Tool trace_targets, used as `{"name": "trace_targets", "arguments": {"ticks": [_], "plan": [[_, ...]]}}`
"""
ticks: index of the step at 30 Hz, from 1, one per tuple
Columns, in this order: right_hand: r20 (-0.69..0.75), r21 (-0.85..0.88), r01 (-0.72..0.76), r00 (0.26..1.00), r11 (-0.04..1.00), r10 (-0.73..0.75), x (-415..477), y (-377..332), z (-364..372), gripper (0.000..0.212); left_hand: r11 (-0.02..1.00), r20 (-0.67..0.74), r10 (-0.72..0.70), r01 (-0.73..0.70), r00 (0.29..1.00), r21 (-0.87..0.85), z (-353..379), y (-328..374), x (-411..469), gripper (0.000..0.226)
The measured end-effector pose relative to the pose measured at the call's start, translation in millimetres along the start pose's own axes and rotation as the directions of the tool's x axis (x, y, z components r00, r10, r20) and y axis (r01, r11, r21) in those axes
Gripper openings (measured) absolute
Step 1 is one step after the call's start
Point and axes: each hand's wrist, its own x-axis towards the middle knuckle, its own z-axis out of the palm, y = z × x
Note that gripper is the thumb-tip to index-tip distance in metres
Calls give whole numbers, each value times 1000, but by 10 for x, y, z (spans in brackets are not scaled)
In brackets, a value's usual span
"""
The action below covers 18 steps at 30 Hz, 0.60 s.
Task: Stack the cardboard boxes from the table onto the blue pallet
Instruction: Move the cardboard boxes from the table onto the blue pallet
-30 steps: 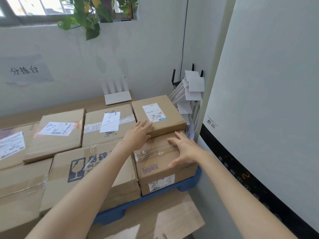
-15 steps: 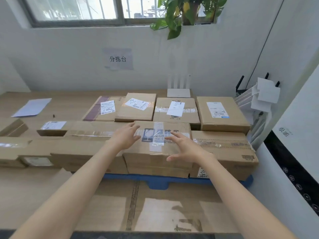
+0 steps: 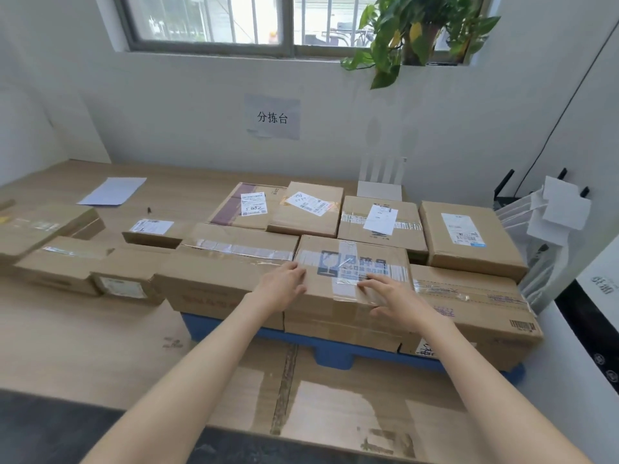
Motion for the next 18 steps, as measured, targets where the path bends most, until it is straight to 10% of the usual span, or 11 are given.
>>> {"name": "trace_targets", "arguments": {"ticks": [18], "plan": [[-389, 176, -59, 913, 983, 125, 1114, -2780, -697, 66, 998, -419, 2, -31, 908, -62, -1757, -2723, -860, 53]]}}
